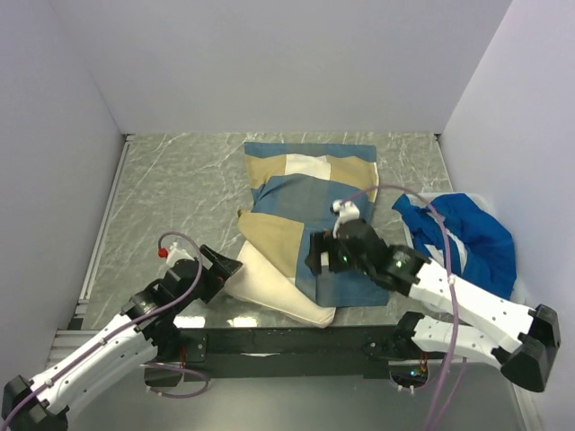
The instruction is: Put the pillow into the pillowcase
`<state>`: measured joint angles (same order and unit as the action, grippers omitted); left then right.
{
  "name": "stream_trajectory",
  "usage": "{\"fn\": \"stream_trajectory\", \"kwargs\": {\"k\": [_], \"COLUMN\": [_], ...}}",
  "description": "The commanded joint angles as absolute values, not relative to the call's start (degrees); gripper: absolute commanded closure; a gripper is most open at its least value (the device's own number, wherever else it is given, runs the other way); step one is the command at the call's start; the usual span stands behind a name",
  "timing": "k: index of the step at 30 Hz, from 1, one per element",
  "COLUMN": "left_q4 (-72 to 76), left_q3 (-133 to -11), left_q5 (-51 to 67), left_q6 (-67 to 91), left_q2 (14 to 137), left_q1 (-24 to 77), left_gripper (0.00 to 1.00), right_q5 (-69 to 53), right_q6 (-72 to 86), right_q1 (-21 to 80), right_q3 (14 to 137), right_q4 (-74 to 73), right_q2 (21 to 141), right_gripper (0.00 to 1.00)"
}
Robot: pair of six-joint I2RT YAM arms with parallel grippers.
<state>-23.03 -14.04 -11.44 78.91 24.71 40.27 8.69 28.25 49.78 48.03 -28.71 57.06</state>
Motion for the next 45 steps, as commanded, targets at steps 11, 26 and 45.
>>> {"fn": "stream_trajectory", "kwargs": {"k": [11, 26, 45], "left_q4": [-5.29, 13.97, 0.19], "left_q3": [-7.74, -29.25, -33.41], "left_q5": [-9.66, -1.5, 0.11], "left_q6": [82.44, 63.64, 59.85], "left_q2": [39.71, 68.34, 66.55], "left_q1": [49.74, 26.37, 11.6], "left_gripper": [0.06, 0.99, 0.05], "right_q5": [9.49, 0.27, 12.39], "right_q6": [39.9, 31.03, 24.52], "right_q1": [62.05, 72.85, 61.0], "right_q3": [38.67, 81.36, 84.75], "right_q4": [-21.45, -26.28, -31.91], "right_q2": [57.81, 88.37, 89.04], "right_gripper": [0.23, 1.0, 0.35]}}
